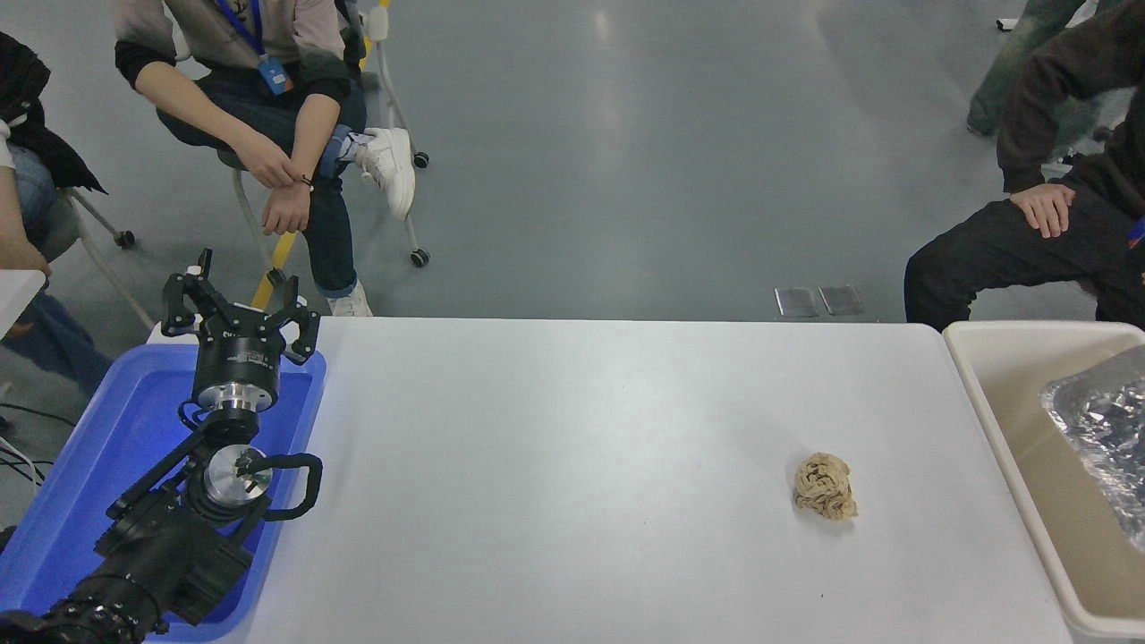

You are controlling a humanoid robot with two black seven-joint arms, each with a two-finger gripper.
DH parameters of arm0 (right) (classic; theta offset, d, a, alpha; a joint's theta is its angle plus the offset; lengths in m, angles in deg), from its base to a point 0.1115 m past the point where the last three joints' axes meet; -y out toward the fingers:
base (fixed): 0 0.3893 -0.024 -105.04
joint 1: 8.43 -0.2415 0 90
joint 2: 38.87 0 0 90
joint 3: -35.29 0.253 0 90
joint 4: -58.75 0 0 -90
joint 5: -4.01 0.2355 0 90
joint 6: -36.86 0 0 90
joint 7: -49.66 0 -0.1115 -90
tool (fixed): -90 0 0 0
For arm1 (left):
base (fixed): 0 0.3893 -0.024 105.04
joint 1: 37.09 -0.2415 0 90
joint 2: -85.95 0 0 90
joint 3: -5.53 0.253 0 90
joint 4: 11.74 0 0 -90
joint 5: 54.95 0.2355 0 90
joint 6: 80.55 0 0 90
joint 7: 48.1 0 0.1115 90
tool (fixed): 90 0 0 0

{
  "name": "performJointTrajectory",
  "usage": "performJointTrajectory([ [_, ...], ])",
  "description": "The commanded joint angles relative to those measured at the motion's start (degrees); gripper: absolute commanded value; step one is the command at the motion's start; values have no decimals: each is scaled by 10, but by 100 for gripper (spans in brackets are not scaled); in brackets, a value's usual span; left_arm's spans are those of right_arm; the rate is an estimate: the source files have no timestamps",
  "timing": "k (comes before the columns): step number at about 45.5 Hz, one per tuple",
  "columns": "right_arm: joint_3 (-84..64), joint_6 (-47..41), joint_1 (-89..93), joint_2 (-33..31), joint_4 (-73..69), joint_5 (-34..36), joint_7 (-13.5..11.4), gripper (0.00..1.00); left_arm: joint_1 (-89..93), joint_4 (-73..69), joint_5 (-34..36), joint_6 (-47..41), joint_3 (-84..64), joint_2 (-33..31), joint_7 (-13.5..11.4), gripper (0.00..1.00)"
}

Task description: Pick up foil plate and place in dustbin

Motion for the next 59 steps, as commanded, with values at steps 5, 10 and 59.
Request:
performJointTrajectory([
  [5,17,3,30,27,20,12,-12,100,0,0,0,0,0,0,0,99],
  [10,18,-1,17,23,13,13,-12,100,0,0,0,0,0,0,0,99],
  [59,-342,-386,-883,150,-796,328,0,100,-1,1,1,0,0,0,1,99],
])
